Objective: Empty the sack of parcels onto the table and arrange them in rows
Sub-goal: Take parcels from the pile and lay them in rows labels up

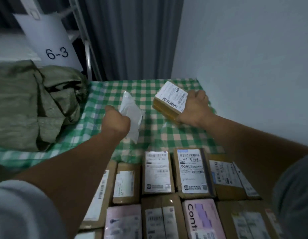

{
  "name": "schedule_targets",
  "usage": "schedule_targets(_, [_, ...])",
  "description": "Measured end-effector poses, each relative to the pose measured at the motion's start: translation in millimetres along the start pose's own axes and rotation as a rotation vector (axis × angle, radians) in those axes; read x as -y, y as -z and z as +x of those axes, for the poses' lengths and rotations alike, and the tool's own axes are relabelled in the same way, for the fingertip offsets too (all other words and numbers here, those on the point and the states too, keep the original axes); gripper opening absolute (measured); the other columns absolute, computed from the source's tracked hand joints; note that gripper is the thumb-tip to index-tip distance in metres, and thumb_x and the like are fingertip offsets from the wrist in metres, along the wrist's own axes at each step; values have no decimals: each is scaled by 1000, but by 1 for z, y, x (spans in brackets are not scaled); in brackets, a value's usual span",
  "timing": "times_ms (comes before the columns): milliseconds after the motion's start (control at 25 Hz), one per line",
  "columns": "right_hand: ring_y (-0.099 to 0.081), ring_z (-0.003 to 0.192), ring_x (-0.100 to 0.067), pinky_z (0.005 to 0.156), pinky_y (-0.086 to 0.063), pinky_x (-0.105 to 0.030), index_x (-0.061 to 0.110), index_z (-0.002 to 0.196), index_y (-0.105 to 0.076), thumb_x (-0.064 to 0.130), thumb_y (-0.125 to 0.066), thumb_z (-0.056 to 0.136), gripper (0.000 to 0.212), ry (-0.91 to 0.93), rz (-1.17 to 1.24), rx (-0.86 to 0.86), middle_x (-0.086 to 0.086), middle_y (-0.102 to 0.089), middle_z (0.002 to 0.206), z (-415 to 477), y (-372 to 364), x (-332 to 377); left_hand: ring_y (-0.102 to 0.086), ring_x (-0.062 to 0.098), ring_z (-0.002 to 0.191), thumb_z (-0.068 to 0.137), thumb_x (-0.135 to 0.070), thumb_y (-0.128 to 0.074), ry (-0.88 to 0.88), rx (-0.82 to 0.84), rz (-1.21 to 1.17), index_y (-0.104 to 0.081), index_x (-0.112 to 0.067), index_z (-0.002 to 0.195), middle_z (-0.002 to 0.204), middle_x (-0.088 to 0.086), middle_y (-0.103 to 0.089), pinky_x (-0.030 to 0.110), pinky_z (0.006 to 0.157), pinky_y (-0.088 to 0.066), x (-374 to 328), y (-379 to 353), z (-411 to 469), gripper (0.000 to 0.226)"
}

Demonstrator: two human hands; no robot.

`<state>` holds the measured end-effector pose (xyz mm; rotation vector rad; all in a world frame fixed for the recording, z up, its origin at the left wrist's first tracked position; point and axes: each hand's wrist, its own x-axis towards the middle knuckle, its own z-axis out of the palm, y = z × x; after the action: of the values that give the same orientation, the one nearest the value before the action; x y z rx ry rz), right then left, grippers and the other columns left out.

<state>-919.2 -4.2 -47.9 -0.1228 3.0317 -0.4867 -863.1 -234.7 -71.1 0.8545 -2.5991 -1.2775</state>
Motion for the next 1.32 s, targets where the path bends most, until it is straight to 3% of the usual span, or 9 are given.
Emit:
schedule_targets(200, [-30, 130, -34, 109, -38, -44, 26, 140, -37, 69, -78, 64, 96, 205, 48, 116, -14, -31, 139, -50, 8, 96, -60, 42, 108, 85, -7, -56, 52, -57, -24, -53, 7, 117, 117, 27, -60, 42, 85, -48, 48, 115, -20, 35])
schedule_targets(320, [-38, 131, -33, 109, -44, -48, 33, 140, -35, 74, -77, 58, 101, 328, 19, 155, -11, -32, 140, -81, -2, 160, -63, 44, 104, 80, -11, -57, 92, -98, -35, -60, 8, 109, 109, 30, -63, 42, 81, -50, 94, 187, -27, 35])
schedule_targets(600, [-40, 137, -33, 111, -39, -39, 33, 156, -19, 38, -73, 88, 88, 594, -168, 311, -10, -10, 158, -146, -75, 292, -61, 42, 105, 87, -7, -54, 141, -103, 21, -62, 5, 116, 114, 25, -65, 38, 78, -44, 195, 297, -46, 32])
schedule_targets(800, [-27, 144, -37, 105, -45, -49, 42, 155, -9, 23, -63, 95, 83, 782, -534, 395, -5, 6, 164, -154, -138, 319, -63, 39, 103, 90, -11, -56, 52, -43, 130, -60, -4, 123, 115, 19, -67, 41, 82, -53, 225, 309, -50, 34])
schedule_targets(1000, [-14, 153, -25, 113, -36, -48, 49, 156, -5, 47, -40, 107, 60, 864, -566, 555, 8, 4, 167, -157, -158, 320, -63, 35, 99, 90, -13, -58, -62, -37, 290, -60, -12, 124, 115, 13, -65, 42, 82, -54, 236, 293, -55, 34])
schedule_targets(1120, [-4, 155, -34, 112, -38, -51, 49, 155, -1, 6, -57, 97, 92, 889, -611, 589, -5, 19, 167, -155, -168, 314, -57, 33, 105, 92, -15, -59, -110, -68, 381, -58, -16, 127, 121, 11, -52, 45, 88, -52, 243, 282, -54, 36])
schedule_targets(1200, [5, 155, -35, 122, -22, -54, 44, 159, -2, -11, -56, 87, 105, 887, -611, 599, -8, 20, 167, -153, -174, 313, -54, 32, 108, 91, -15, -60, -131, -53, 448, -58, -17, 126, 126, 9, -48, 44, 88, -51, 244, 269, -56, 35])
schedule_targets(1280, [4, 155, -33, 125, -9, -53, 37, 160, -14, -14, -51, 86, 98, 845, -523, 584, -10, 9, 169, -155, -175, 321, -54, 31, 114, 89, -14, -62, -117, -48, 473, -59, -15, 121, 135, 10, -48, 42, 89, -48, 245, 259, -58, 32])
schedule_targets(1320, [-5, 155, -33, 125, -13, -50, 33, 159, -26, -13, -50, 87, 88, 805, -412, 544, -12, -4, 168, -153, -176, 322, -54, 31, 115, 89, -13, -63, -107, -49, 466, -60, -14, 118, 135, 9, -49, 41, 89, -47, 243, 254, -58, 30])
